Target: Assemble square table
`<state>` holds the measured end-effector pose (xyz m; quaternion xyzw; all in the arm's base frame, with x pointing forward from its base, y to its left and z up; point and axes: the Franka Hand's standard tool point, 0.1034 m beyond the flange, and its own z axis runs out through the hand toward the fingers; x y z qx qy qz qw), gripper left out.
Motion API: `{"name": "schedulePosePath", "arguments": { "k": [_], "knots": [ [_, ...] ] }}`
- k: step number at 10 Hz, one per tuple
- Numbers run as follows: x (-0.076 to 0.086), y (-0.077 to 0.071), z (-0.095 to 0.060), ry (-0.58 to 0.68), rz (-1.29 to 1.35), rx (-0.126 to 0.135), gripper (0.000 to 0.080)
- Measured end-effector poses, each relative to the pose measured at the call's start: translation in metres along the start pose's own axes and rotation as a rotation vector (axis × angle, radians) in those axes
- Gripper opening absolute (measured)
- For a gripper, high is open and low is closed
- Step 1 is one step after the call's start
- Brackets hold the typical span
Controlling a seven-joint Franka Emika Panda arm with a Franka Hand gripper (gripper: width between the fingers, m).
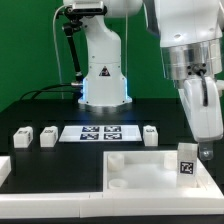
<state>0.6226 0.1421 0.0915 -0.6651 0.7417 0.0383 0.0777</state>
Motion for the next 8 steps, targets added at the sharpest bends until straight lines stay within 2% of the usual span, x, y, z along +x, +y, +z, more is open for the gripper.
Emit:
{"name": "schedulePosePath", "arguments": {
  "k": [3,8],
  "knots": [
    [-0.013,0.028,-0.002,0.001,-0.232,-0.025,0.0649],
    [-0.014,0.029,-0.001,-0.001,-0.563,-0.028,0.0649]
  ]
}}
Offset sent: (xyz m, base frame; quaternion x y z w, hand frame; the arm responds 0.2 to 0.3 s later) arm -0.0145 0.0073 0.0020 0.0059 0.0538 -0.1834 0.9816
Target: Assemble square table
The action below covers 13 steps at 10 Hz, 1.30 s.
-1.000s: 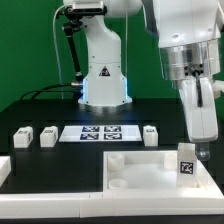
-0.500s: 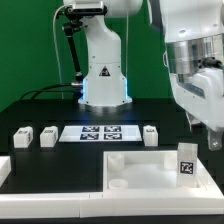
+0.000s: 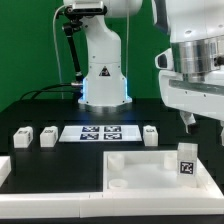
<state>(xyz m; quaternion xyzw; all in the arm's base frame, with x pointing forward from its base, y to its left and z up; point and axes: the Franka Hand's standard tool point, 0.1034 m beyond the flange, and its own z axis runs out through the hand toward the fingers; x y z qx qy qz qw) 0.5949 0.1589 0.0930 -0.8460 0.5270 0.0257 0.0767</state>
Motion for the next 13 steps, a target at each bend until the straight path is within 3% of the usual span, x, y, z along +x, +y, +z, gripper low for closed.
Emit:
{"name": "schedulePosePath", "arguments": {
  "k": [1,4,5,10,11,13],
  "knots": [
    [-0.001,0.003,0.002,0.004,-0.110,0.002,0.0649],
    [-0.007,0.077,0.028,0.016,-0.425,-0.040,0.0649],
    [-0.009,0.085,0.031,0.010,-0.503,-0.056,0.0649],
    [-0.007,0.084,0.031,0.004,-0.828,-0.057,0.0649],
    [-0.008,0.091,0.032,-0.008,-0.885,-0.070,0.0649],
    [-0.013,0.134,0.036,-0.085,-0.989,-0.142,0.0649]
  ]
}}
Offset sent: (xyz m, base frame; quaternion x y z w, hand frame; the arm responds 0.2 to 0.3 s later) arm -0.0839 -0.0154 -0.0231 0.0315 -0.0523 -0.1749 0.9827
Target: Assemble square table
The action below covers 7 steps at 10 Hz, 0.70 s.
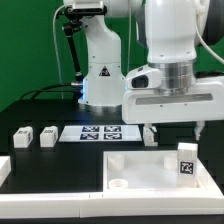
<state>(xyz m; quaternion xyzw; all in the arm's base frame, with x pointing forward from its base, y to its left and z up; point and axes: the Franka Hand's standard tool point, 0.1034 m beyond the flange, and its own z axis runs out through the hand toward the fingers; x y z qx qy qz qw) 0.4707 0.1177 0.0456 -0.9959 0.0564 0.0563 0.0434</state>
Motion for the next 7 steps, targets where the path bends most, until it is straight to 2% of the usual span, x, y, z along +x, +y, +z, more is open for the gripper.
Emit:
{"name": "schedulePosePath", "arguments": {
  "k": [2,6,7],
  "knots": [
    [-0.013,0.010,0.005,-0.044,-0.129,-0.024,0.0649],
    [-0.013,0.010,0.005,-0.059,-0.158,-0.026,0.0649],
    [-0.019,0.010,0.006,-0.120,-0.157,-0.026,0.0649]
  ]
}}
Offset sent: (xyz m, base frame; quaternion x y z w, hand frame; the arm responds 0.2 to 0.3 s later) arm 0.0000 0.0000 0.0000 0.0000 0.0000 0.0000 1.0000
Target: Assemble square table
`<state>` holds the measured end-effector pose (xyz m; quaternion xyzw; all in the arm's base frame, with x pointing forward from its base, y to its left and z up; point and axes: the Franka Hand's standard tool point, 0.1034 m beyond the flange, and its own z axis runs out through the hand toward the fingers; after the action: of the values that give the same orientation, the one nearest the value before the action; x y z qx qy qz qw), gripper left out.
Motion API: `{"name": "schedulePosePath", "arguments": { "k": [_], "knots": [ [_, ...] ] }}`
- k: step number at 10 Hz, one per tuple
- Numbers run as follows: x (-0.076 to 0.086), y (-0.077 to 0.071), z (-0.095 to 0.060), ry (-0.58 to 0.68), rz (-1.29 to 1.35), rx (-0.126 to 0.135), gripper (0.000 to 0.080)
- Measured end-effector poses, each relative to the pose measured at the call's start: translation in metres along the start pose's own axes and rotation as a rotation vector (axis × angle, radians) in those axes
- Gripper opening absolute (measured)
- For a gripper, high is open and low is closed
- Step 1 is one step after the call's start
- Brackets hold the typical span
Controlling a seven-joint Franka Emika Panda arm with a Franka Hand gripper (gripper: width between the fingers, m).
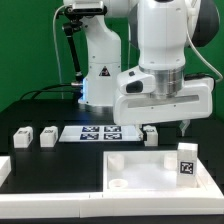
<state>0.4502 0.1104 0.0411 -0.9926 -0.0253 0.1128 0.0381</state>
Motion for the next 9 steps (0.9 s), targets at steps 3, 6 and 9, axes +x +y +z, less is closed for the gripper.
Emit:
{"name": "schedulePosePath", "arguments": {
  "k": [3,6,9],
  "knots": [
    [-0.059,0.005,0.019,-0.339,0.020,0.012,0.0649],
    [-0.077,0.007,0.031,-0.512,0.032,0.007,0.0649],
    [-0.073,0.009,0.037,-0.671,0.054,0.016,0.0649]
  ]
}}
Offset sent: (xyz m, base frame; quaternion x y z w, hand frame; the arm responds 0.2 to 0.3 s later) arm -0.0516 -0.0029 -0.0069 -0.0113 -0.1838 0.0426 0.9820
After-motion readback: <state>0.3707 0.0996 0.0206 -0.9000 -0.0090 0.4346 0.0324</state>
